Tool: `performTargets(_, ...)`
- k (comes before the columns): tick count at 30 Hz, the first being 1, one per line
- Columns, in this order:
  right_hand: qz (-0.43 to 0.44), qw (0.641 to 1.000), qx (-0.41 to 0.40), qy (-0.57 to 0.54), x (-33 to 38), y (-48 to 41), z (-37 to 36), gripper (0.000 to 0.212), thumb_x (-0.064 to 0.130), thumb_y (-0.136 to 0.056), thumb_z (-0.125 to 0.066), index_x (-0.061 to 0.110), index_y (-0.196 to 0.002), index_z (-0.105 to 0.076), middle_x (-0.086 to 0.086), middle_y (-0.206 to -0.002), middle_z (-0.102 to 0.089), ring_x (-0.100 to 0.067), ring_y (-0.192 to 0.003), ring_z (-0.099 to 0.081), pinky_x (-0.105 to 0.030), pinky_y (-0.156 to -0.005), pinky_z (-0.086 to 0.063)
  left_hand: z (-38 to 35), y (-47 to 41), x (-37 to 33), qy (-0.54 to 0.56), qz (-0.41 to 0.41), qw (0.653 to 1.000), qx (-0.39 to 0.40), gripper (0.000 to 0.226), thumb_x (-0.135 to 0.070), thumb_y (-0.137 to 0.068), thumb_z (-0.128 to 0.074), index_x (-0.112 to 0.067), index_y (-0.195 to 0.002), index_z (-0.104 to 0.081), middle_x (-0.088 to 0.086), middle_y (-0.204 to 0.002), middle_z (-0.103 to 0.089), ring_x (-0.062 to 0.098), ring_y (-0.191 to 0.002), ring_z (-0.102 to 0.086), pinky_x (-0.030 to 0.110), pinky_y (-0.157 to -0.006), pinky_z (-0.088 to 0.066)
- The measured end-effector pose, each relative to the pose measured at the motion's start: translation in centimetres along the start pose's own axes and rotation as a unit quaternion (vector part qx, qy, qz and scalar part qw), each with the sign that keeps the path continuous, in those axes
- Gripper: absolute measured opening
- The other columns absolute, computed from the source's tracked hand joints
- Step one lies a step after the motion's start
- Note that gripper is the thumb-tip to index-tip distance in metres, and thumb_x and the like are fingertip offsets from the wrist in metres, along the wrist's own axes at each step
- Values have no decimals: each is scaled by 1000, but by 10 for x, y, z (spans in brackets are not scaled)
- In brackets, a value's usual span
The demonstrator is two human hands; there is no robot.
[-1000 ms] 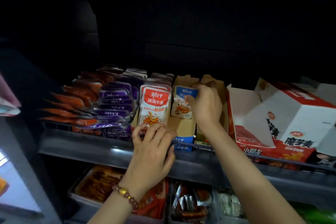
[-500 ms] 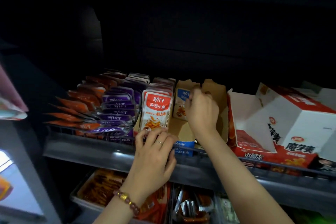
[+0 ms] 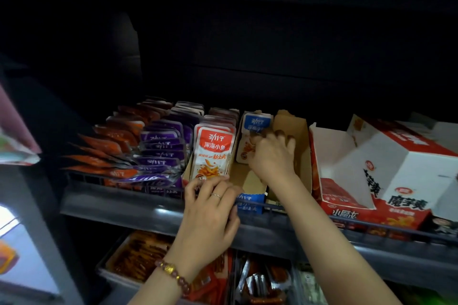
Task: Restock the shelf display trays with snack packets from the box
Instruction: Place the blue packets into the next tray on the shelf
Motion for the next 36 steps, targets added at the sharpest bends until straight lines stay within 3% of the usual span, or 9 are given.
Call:
performTargets(5,24,993,-110,-42,2,14,24,38,26,-94,-46,23,-131,-53,-2,-128,-52,-26,-125,-36,-54,-111,-5,0,0,3,-35,-18,999,23,34,-25,-81,-47,-21,-115,-55,-5,-117,-62,13,-119,-49,37,-98,-26)
performTargets(8,81,977,-171,-94,6,41,41,28,26,-94,-46,25,-113,-65,3,-119,-58,-22,-118,-41,-44,-107,-7,11,5,3,-37,-41,998,22,46,-22,-83,-48,-18,-128,-51,-2,-134,-55,15,-127,-46,39,-99,-27)
performTargets(12,204,946,-197,-158,9,102,57,24,29,-86,-42,22,-81,-65,10,-84,-58,-17,-86,-52,-33,-85,-31,43,25,-8,-40,-115,993,3,39,-17,-83,-50,-14,-121,-58,2,-127,-60,17,-117,-50,37,-95,-30)
performTargets(15,302,917,-77,-248,21,154,45,19,28,-86,-43,19,-76,-57,10,-76,-55,-9,-74,-52,-33,-69,-45,64,53,-13,-39,-161,985,54,28,-17,-86,-48,-11,-104,-68,4,-109,-67,18,-100,-56,34,-88,-38)
performTargets(21,367,898,91,-224,59,237,-29,20,28,-89,-43,22,-84,-62,14,-79,-56,-3,-71,-52,-24,-62,-41,73,146,-14,6,-127,960,249,28,-25,-90,-44,-14,-99,-68,1,-93,-66,19,-80,-63,34,-73,-49)
performTargets(29,252,826,451,-228,53,352,-249,15,17,-95,-51,21,-95,-65,10,-99,-59,-8,-92,-57,-28,-82,-46,41,309,-5,34,-74,889,450,32,-28,-87,-36,-17,-99,-64,-1,-89,-65,22,-74,-63,36,-67,-53)
performTargets(33,256,766,586,-67,22,427,-336,25,26,-94,-54,7,-108,-62,-4,-106,-53,-19,-94,-54,-29,-81,-45,31,368,-2,44,-54,863,500,28,-27,-85,-38,-19,-96,-63,-3,-82,-64,19,-69,-61,32,-60,-52)
performTargets(34,268,747,608,9,11,443,-353,33,33,-94,-53,8,-114,-60,-7,-115,-50,-21,-100,-52,-28,-82,-44,29,380,-1,48,-46,855,515,27,-27,-86,-40,-19,-97,-63,-3,-81,-63,18,-68,-61,31,-59,-52)
performTargets(36,309,714,610,149,-5,466,-377,49,44,-92,-51,13,-130,-53,-13,-147,-27,-29,-128,-38,-40,-101,-39,24,402,6,61,-21,840,538,30,-31,-90,-37,-19,-102,-61,-2,-84,-63,19,-72,-62,34,-63,-53)
Point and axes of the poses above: each hand's wrist, its own y-axis away from the middle knuckle, its own z-axis out of the back of the hand, x = y × z, the point moved 8 cm from there along -y, towards the middle knuckle
